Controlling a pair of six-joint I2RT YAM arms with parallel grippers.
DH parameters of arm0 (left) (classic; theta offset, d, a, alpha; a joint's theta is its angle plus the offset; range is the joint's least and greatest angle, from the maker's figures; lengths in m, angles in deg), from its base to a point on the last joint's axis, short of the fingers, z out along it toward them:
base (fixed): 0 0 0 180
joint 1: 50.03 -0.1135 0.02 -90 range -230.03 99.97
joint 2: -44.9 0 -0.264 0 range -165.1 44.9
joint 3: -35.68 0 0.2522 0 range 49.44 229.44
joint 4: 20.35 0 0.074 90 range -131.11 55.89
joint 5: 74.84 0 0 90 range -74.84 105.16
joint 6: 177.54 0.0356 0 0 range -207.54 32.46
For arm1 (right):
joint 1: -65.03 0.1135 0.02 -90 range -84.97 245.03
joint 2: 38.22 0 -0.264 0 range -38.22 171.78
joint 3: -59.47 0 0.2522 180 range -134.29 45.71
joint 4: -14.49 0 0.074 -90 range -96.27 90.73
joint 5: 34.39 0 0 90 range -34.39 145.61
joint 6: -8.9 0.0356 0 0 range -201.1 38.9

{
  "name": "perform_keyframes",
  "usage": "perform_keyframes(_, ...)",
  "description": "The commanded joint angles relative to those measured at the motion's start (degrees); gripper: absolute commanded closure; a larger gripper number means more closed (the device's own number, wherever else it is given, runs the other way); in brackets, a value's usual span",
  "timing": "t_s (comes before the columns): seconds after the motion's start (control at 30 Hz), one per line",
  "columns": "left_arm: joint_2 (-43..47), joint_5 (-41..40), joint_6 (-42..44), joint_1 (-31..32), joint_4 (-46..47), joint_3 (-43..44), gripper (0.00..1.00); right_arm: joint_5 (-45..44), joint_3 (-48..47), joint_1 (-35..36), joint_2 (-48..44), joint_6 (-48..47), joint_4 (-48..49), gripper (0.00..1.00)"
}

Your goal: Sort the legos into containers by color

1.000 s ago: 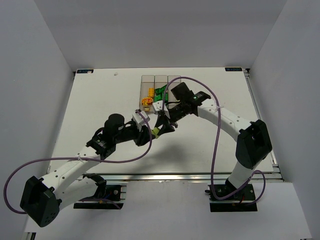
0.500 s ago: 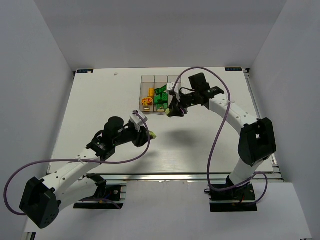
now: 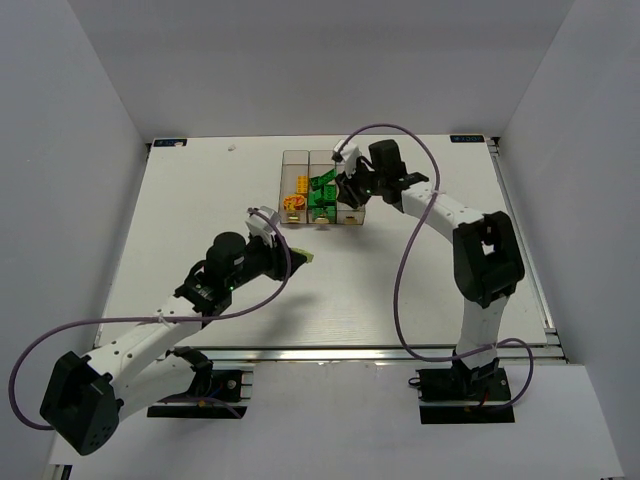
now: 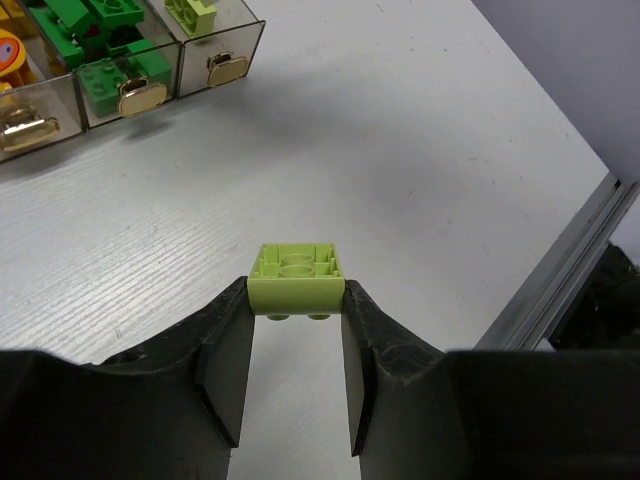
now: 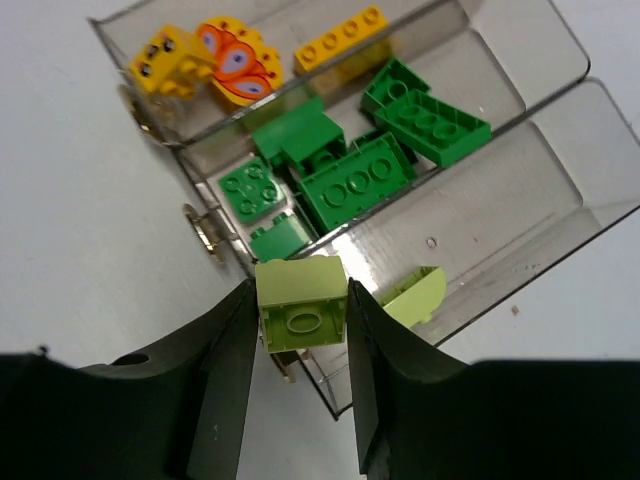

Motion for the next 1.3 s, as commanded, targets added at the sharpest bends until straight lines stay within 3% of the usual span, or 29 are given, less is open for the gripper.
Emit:
perform_keyframes(0.0, -0.5, -2.8, -5.9, -0.1, 2.1, 2.5, 1.00, -4.7, -3.4, -0.9, 1.8, 3.0, 3.6, 0.88)
perform_keyframes(0.13, -0.8, -3.9, -8.0, -0.1, 3.1, 3.2, 1.00, -5.3, -3.8, -2.7, 4.1, 3.9, 4.5, 0.81)
perform_keyframes(0.2, -1.0, -5.0, -8.7, -0.1, 3.2, 3.6, 1.00, -4.7, -4.1, -3.1, 4.6, 3.8, 4.6, 0.70)
perform_keyframes(0.23, -1.2, -5.2, -9.2, -0.1, 3.5, 3.9, 1.00, -4.4, -4.3, -3.4, 5.0, 3.5, 4.5, 0.63)
perform_keyframes(0.27, -1.5, -5.2, -9.5, -0.1, 4.0, 4.2, 1.00, -3.1, -4.5, -3.5, 5.2, 3.1, 4.2, 0.44)
perform_keyframes(0.37, -3.1, -6.3, -11.0, -0.1, 5.2, 5.2, 1.00, 1.8, -4.7, -3.8, 5.4, 0.2, 2.6, 0.11)
perform_keyframes(0.63, -14.3, -6.2, -14.3, -0.1, 7.1, 13.7, 1.00, 9.9, -3.8, -5.6, 1.0, -2.3, 0.2, 0.11)
perform_keyframes(0.83, -22.4, -4.6, -14.9, -0.1, 7.1, 21.9, 1.00, 23.6, 0.2, -11.9, -6.5, -4.3, -2.5, 0.10)
perform_keyframes(0.93, -27.2, -4.1, -14.9, -0.2, 6.2, 26.5, 1.00, 25.3, 2.8, -13.3, -10.4, -7.5, -6.6, 0.25)
perform_keyframes(0.97, -29.4, -4.0, -15.0, -0.3, 6.0, 27.7, 1.00, 25.4, 3.9, -13.4, -11.5, -8.7, -7.6, 0.39)
perform_keyframes(1.03, -31.5, -3.6, -15.3, -0.3, 6.1, 29.7, 1.00, 25.7, 8.5, -13.5, -15.7, -12.1, -9.4, 0.54)
perform_keyframes(1.07, -32.5, -3.5, -15.4, -0.4, 6.2, 31.7, 1.00, 25.7, 10.2, -13.4, -17.2, -12.3, -9.4, 0.69)
perform_keyframes(1.13, -35.9, -3.5, -15.9, -0.4, 6.2, 34.0, 1.00, 26.0, 14.3, -13.5, -20.8, -12.1, -9.5, 0.82)
perform_keyframes(1.17, -37.1, -3.5, -15.9, -0.6, 5.9, 36.6, 1.00, 26.0, 15.5, -13.5, -22.0, -12.0, -9.3, 0.93)
perform_keyframes(1.27, -42.4, -4.3, -16.0, -0.9, 4.4, 40.7, 1.00, 25.1, 19.9, -13.5, -26.2, -10.5, -7.9, 0.98)
